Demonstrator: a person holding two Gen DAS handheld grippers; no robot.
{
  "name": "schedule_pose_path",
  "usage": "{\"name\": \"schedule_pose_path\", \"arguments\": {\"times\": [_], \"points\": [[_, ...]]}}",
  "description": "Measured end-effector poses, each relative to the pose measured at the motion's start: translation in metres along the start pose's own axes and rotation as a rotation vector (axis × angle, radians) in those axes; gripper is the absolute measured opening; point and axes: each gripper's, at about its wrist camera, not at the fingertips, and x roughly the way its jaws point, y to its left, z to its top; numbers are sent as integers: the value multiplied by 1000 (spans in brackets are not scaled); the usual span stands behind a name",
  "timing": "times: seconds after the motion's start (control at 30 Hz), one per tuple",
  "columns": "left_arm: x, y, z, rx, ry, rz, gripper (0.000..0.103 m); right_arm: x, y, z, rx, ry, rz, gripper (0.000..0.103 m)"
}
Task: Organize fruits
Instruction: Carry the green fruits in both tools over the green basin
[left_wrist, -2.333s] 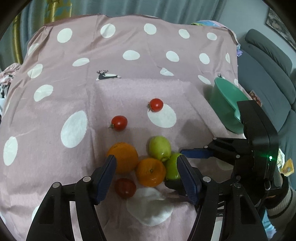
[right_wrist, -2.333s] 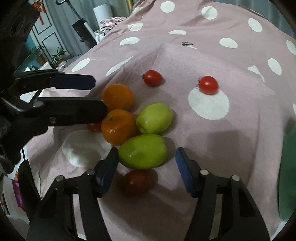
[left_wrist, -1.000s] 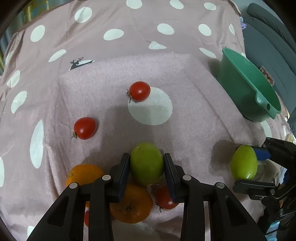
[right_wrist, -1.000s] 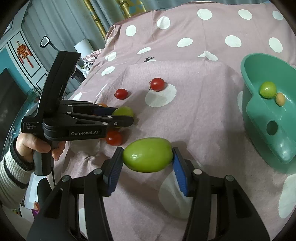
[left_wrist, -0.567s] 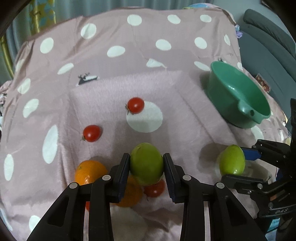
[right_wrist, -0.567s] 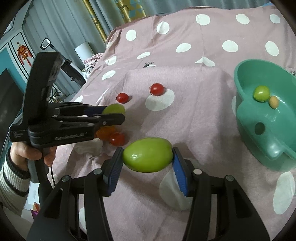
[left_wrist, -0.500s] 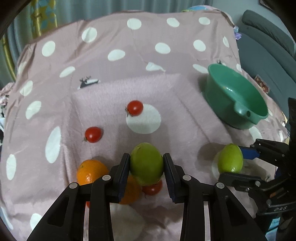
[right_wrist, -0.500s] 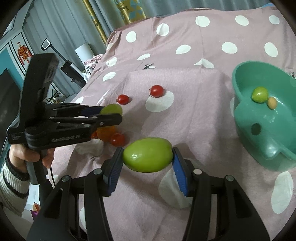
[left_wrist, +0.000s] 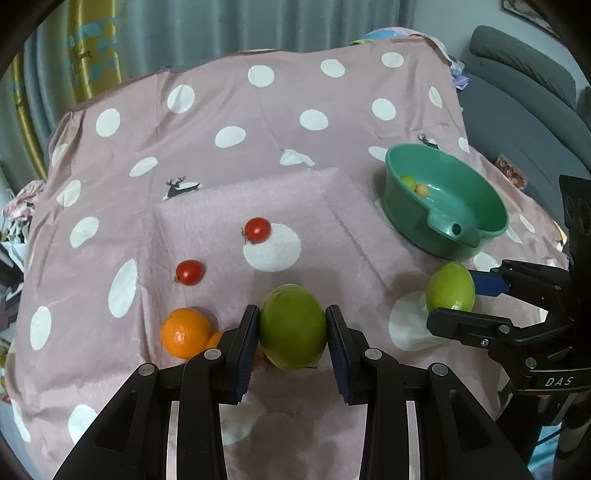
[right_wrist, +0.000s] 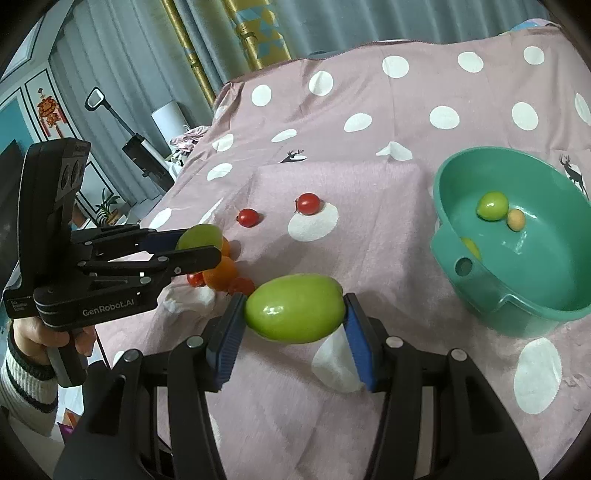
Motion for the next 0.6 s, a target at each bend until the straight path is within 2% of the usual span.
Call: {"name": "schedule_pose_path", "arguments": {"times": [0.6], "points": [[-18,-20,0,32,-39,13,36,-22,-5,-2,-2,-44,-9,53]]}}
